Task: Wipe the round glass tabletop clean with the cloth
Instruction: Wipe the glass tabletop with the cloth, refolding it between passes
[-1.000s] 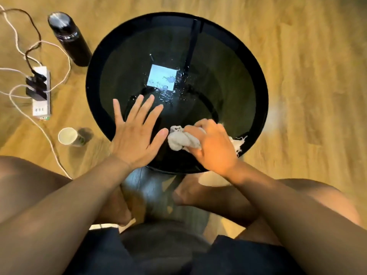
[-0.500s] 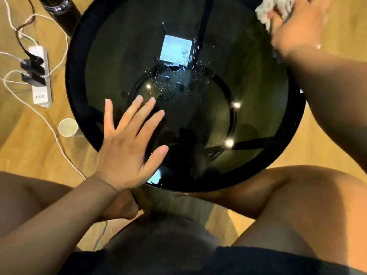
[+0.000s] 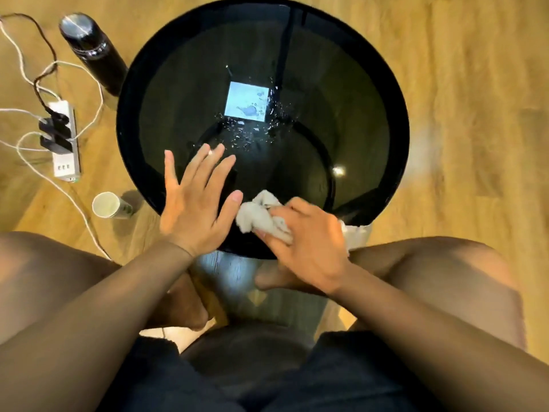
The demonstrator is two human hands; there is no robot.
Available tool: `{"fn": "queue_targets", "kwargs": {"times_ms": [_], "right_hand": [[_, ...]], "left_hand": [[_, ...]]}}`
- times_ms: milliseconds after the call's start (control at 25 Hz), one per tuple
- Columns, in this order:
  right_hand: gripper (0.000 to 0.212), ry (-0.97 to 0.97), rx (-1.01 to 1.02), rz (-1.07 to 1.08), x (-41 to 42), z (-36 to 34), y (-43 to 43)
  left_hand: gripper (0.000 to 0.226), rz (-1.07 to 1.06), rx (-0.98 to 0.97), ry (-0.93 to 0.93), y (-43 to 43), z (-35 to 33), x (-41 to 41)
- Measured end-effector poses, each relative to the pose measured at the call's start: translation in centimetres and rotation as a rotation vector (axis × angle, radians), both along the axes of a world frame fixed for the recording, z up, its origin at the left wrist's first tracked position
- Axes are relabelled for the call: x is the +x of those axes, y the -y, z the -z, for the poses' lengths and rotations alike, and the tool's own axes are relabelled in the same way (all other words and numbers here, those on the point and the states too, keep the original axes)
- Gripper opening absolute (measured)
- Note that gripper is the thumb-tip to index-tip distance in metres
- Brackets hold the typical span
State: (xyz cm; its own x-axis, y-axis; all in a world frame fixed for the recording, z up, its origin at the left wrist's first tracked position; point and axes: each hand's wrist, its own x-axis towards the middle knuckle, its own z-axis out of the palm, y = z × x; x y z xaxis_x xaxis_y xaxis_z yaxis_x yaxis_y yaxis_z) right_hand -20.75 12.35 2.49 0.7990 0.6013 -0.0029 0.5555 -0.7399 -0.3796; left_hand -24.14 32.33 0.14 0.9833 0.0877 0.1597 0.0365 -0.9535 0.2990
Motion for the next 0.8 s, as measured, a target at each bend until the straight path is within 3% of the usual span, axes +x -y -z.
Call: {"fn": "queue_targets", "kwargs": {"times_ms": [240, 320, 480, 560, 640, 720, 800], "right_hand": [[0.035, 0.118, 0.006, -0.280, 3.4, 0.9, 1.3], [0.038, 0.098, -0.005, -0.145, 7.7, 0.7, 1.8], [0.032, 0.216, -0.238, 0.193, 20.1, 0.5, 3.3], [0.023, 0.140, -0.243, 0.355, 24.8, 0.0, 4.1], [0.018, -0.014, -0.267, 0.506, 27.2, 0.0, 4.1], [0.014, -0.024, -0.234, 0.552, 27.5, 0.2, 2.8], [0.035, 0.085, -0.193, 0.511, 23.8, -0.6, 1.3]], "left_hand": [[0.057, -0.019, -0.010, 0.041, 0.0, 0.2, -0.2], [0.056, -0.018, -0.001, 0.040, 0.0, 0.4, -0.2], [0.056, -0.005, -0.005, 0.017, -0.1, 0.6, 0.0], [0.055, 0.005, -0.006, 0.009, -0.1, 0.5, 0.0], [0.054, 0.019, -0.009, 0.006, 0.0, 0.5, 0.2], [0.054, 0.022, -0.022, 0.017, -0.1, 0.4, 0.2], [0.052, 0.028, -0.044, 0.033, -0.1, 0.2, 0.1]]}}
